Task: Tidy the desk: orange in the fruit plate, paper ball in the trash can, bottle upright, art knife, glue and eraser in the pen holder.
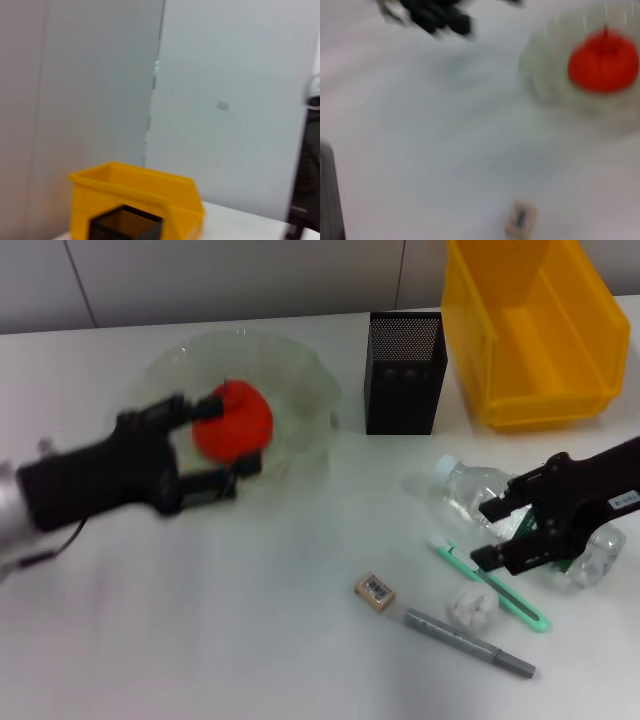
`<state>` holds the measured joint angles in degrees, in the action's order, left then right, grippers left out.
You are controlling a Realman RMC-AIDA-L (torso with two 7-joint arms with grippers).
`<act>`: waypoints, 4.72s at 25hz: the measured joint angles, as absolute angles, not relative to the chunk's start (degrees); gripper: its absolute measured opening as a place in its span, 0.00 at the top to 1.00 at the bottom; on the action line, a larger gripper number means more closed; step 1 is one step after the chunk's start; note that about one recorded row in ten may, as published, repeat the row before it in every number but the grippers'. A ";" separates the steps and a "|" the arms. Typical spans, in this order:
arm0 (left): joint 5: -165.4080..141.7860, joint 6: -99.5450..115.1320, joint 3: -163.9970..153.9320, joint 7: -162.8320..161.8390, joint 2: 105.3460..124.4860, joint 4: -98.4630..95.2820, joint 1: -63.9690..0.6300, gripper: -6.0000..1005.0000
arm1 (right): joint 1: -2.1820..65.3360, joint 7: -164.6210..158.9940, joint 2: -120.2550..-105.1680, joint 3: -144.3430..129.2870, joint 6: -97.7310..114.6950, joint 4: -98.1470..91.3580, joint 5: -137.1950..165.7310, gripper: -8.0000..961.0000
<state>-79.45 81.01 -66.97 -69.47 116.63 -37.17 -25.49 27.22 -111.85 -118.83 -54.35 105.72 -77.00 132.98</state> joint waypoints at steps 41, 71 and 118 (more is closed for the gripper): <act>-85.60 97.94 -64.07 -63.80 114.46 -34.19 -15.31 0.14 | 41.66 -140.00 -119.53 -93.70 99.42 -71.69 152.07 0.33; -85.70 96.72 -64.07 -62.99 114.87 -33.01 -15.14 0.14 | 41.21 -139.01 -119.29 -90.54 102.80 -76.79 151.69 0.55; -85.17 97.29 -63.28 -64.62 115.92 -32.69 -15.82 0.14 | 30.76 -118.48 -119.05 -67.74 55.83 -73.86 162.15 0.56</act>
<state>-85.17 97.29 -63.28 -64.62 115.92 -32.69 -15.82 30.76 -118.48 -119.05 -67.74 55.84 -73.86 162.15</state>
